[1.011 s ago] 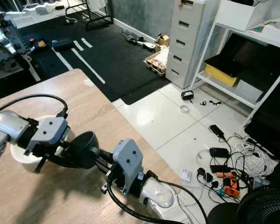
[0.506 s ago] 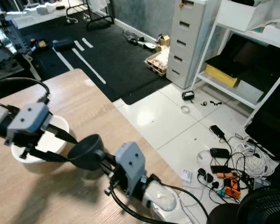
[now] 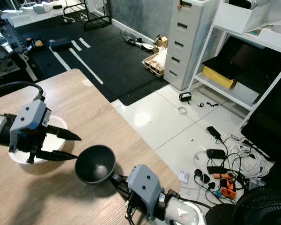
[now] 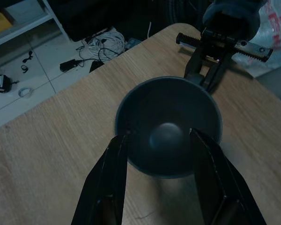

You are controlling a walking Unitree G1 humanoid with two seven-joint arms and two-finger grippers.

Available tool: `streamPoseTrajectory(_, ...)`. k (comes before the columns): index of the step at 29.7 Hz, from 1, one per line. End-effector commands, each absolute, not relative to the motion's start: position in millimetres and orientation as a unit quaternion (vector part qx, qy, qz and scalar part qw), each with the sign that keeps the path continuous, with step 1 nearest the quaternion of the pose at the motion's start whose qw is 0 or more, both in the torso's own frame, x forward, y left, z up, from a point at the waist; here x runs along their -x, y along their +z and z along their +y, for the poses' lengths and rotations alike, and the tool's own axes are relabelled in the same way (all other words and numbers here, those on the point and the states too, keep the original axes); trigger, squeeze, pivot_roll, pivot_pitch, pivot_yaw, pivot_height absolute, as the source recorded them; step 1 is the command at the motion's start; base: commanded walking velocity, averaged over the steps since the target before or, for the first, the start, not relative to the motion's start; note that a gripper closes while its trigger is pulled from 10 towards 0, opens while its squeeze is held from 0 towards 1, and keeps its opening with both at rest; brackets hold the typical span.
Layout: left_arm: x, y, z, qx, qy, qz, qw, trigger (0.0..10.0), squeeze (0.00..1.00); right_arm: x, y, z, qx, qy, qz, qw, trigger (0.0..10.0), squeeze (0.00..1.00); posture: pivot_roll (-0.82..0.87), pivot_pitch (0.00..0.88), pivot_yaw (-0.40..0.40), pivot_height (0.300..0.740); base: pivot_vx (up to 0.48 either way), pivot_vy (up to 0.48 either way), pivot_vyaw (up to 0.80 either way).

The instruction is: Setting the table

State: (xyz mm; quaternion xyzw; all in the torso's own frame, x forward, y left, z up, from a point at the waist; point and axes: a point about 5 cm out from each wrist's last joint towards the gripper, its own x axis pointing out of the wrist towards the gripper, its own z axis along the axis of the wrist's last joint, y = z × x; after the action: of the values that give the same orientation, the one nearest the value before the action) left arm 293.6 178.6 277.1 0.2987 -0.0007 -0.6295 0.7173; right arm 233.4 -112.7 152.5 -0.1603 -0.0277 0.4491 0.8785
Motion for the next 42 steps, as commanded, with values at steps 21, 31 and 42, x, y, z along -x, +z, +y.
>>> streamPoseTrajectory(21, -316, 302, 181, -0.209, -0.439, -0.111, 0.867, 10.0, 0.00, -277, 202, -144, 0.017, 0.182, -0.145, 0.972, 10.0, 0.00, 0.10, 0.145, 0.153, 0.740, 0.000, 0.000, 0.00)
streamPoseTrajectory(31, -317, 238, 147, -0.146, -0.284, -0.057, 0.946, 10.0, 0.00, -280, 205, -152, 0.030, 0.028, -0.170, 0.985, 10.0, 0.00, 0.07, 0.103, 0.143, 0.740, 0.000, 0.000, 0.00)
streamPoseTrajectory(42, -310, 200, 110, -0.111, -0.252, -0.020, 0.961, 10.0, 0.00, -279, 194, -148, 0.023, -0.022, -0.161, 0.986, 10.0, 0.00, 0.05, 0.075, 0.149, 0.740, 0.000, 0.000, 0.00)
